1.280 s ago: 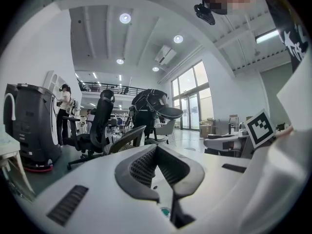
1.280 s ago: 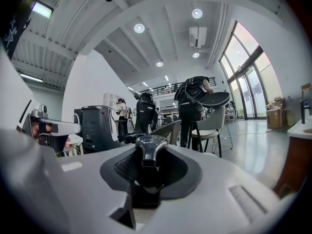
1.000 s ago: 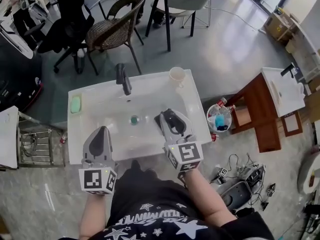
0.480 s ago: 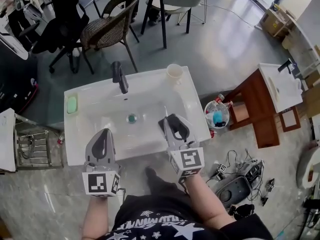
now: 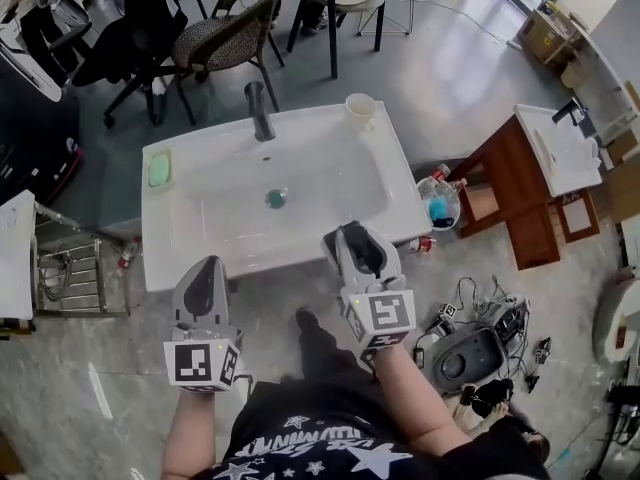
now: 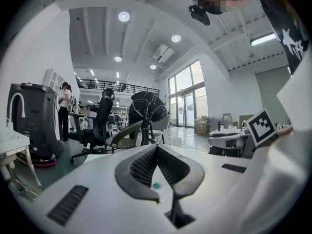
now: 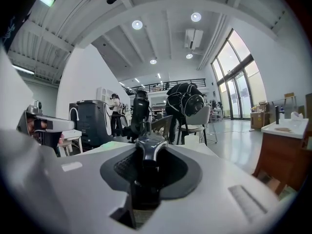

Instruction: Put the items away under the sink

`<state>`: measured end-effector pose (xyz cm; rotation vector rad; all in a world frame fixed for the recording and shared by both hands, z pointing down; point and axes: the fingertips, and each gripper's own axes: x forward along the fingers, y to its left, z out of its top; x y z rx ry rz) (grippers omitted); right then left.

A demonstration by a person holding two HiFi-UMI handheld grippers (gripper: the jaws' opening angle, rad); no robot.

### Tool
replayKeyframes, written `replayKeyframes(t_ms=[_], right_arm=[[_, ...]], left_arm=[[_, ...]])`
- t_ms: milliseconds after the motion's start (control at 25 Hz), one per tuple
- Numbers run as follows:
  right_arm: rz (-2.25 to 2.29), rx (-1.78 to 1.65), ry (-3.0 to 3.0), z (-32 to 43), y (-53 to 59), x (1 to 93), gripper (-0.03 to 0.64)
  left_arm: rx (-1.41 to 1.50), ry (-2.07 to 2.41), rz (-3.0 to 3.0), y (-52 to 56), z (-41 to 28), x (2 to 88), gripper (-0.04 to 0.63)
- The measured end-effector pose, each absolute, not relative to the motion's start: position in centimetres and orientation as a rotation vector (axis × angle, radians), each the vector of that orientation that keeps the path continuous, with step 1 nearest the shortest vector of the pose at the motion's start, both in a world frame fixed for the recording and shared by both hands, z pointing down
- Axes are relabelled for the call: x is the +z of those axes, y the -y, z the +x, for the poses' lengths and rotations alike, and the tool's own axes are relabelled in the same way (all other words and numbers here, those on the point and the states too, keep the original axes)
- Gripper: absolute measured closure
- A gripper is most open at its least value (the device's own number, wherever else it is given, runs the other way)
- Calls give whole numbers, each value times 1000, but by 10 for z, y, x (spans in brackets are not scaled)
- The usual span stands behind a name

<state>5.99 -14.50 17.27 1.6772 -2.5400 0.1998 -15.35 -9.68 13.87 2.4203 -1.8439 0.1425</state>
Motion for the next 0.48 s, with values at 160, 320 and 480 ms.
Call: replayKeyframes(t_ms=[160,320,480], right_arm=[[1687,205,2521,57,110,176,526],[1703,205,2504,52,76,177,528],[1726,221,2480,50,36,185,526]], left_arm=[[132,1822,2435,67,-155,140,586],[118,1813,2437,37,-162,140,586],[102,1803,2430,2,-171,148,586]])
